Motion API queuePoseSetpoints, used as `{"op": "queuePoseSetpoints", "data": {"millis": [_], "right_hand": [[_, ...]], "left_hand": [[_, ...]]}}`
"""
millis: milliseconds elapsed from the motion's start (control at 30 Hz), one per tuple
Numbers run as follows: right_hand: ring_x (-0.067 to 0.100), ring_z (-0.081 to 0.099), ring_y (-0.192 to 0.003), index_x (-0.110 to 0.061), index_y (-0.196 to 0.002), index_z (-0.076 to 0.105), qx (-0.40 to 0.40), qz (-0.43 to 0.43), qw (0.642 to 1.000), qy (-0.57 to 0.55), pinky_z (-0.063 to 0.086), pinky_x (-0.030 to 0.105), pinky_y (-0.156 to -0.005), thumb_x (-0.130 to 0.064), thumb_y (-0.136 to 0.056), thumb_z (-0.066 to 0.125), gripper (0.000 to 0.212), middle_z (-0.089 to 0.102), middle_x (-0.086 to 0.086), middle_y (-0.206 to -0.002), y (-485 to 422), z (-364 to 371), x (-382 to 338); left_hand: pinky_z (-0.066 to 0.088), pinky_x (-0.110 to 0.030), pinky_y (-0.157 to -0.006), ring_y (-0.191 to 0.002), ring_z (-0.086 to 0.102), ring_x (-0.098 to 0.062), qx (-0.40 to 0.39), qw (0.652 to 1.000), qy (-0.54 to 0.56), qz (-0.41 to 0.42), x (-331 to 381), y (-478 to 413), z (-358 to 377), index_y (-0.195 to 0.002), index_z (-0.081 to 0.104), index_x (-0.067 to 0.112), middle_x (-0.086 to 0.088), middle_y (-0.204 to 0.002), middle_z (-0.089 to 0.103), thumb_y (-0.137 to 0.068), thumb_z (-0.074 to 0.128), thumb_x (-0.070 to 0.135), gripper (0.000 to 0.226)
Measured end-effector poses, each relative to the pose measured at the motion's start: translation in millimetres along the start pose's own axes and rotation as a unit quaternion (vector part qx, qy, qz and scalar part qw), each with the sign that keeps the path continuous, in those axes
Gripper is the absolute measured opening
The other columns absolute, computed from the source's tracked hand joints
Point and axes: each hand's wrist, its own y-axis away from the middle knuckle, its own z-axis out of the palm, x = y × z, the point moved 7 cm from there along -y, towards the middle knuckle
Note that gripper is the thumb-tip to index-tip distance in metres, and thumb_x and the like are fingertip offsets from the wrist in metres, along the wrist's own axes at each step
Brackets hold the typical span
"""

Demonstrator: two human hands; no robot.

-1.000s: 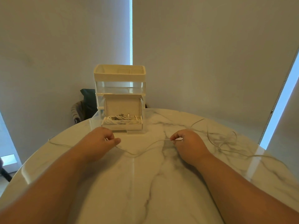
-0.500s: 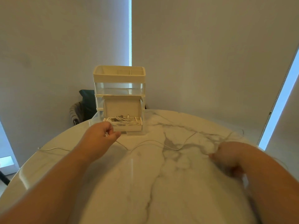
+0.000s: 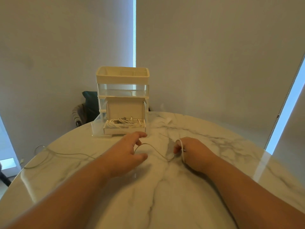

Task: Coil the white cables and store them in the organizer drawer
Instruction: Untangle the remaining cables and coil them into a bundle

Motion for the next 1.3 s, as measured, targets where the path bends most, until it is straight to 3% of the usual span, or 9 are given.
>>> {"op": "queuePoseSetpoints", "data": {"millis": [133, 333, 500, 700, 800, 933, 1100, 1200, 1300], "right_hand": [[0.010, 0.053, -0.092, -0.027, -0.090, 0.066, 0.051, 0.009, 0.998, -0.036, 0.029, 0.004, -0.069, -0.001, -0.080, 0.054, 0.031, 0.056, -0.010, -0.093, -2.1, -5.5, 5.7], [0.008, 0.052, -0.086, -0.029, -0.089, 0.060, 0.180, 0.023, 0.972, -0.152, 0.033, 0.007, -0.070, 0.004, -0.074, 0.055, 0.037, 0.059, -0.009, -0.093, 3.2, -25.4, 12.3], [0.024, 0.058, -0.091, -0.020, -0.093, 0.060, 0.294, 0.073, 0.900, -0.314, 0.048, 0.035, -0.081, 0.008, -0.080, 0.049, 0.033, 0.063, 0.005, -0.101, 15.2, -41.0, 33.6], [0.021, 0.058, -0.094, -0.020, -0.117, 0.058, 0.233, 0.204, 0.890, -0.334, 0.045, 0.033, -0.081, -0.020, -0.092, 0.057, 0.025, 0.061, 0.006, -0.111, 8.2, -24.1, 62.6], [0.031, 0.051, -0.119, -0.018, -0.134, 0.048, 0.249, 0.298, 0.877, -0.283, 0.041, 0.038, -0.100, -0.036, -0.089, 0.061, 0.050, 0.040, 0.012, -0.142, 12.2, -22.6, 79.1], [0.038, 0.036, -0.125, -0.019, -0.137, 0.032, 0.208, 0.388, 0.883, -0.160, 0.038, 0.043, -0.102, -0.040, -0.079, 0.068, 0.071, 0.023, 0.015, -0.140, 19.3, -20.8, 82.9], [0.020, 0.052, -0.116, -0.022, -0.122, 0.042, 0.190, 0.209, 0.922, -0.264, 0.041, 0.033, -0.092, -0.010, -0.089, 0.052, 0.036, 0.048, 0.004, -0.127, 1.3, -12.3, 67.2], [0.021, 0.060, -0.102, -0.021, -0.107, 0.052, 0.143, 0.197, 0.936, -0.255, 0.049, 0.038, -0.088, -0.016, -0.092, 0.056, 0.017, 0.062, 0.001, -0.114, -8.0, -10.0, 64.8], [0.027, 0.062, -0.094, -0.017, -0.103, 0.057, 0.075, 0.180, 0.954, -0.227, 0.051, 0.042, -0.086, -0.022, -0.092, 0.060, 0.012, 0.065, 0.009, -0.102, -31.9, -13.5, 58.9]], "left_hand": [[0.046, -0.026, -0.098, -0.106, 0.052, -0.011, -0.008, 0.999, -0.043, -0.006, -2.1, -3.3, 6.6, -0.145, 0.036, 0.040, 0.007, -0.140, 0.041, -0.086, 0.064, 0.027, 0.066], [0.048, -0.027, -0.063, -0.066, 0.052, -0.008, -0.033, 0.999, -0.017, -0.011, -0.2, -5.8, 12.5, -0.093, 0.062, 0.032, 0.008, -0.080, 0.055, -0.091, 0.061, 0.026, 0.006], [0.040, -0.029, -0.062, -0.061, 0.046, -0.009, 0.047, 0.998, 0.038, 0.019, 1.1, -4.0, -14.9, -0.063, 0.050, 0.022, 0.008, -0.062, 0.048, -0.092, 0.059, 0.046, 0.039], [0.042, -0.029, -0.062, -0.063, 0.049, -0.010, -0.009, 0.999, -0.032, -0.009, 9.1, -1.0, 5.9, -0.066, 0.053, 0.020, 0.006, -0.066, 0.052, -0.093, 0.060, 0.043, 0.036], [0.043, -0.029, -0.062, -0.061, 0.049, -0.011, -0.026, 0.997, -0.073, -0.011, 16.1, 2.0, 10.4, -0.060, 0.055, 0.018, 0.005, -0.064, 0.052, -0.088, 0.062, 0.039, 0.036], [0.051, -0.032, -0.067, -0.067, 0.057, -0.012, 0.024, 0.994, -0.103, -0.035, 19.3, 3.4, -0.9, -0.068, 0.063, 0.018, 0.003, -0.069, 0.061, -0.085, 0.059, 0.036, 0.026], [0.043, -0.028, -0.060, -0.060, 0.049, -0.010, -0.020, 0.995, -0.096, 0.025, 31.8, 5.0, 10.7, -0.061, 0.056, 0.014, 0.000, -0.063, 0.053, -0.083, 0.059, 0.030, 0.027], [0.040, -0.027, -0.060, -0.056, 0.042, -0.008, -0.122, 0.986, -0.081, 0.086, 47.1, 13.1, 39.1, -0.054, 0.047, 0.018, 0.003, -0.057, 0.044, -0.084, 0.059, 0.027, 0.033], [0.043, -0.029, -0.065, -0.068, 0.052, -0.013, -0.087, 0.987, -0.102, 0.085, 45.7, 9.3, 44.5, -0.063, 0.049, 0.020, 0.003, -0.068, 0.052, -0.089, 0.055, 0.045, 0.037]]}}
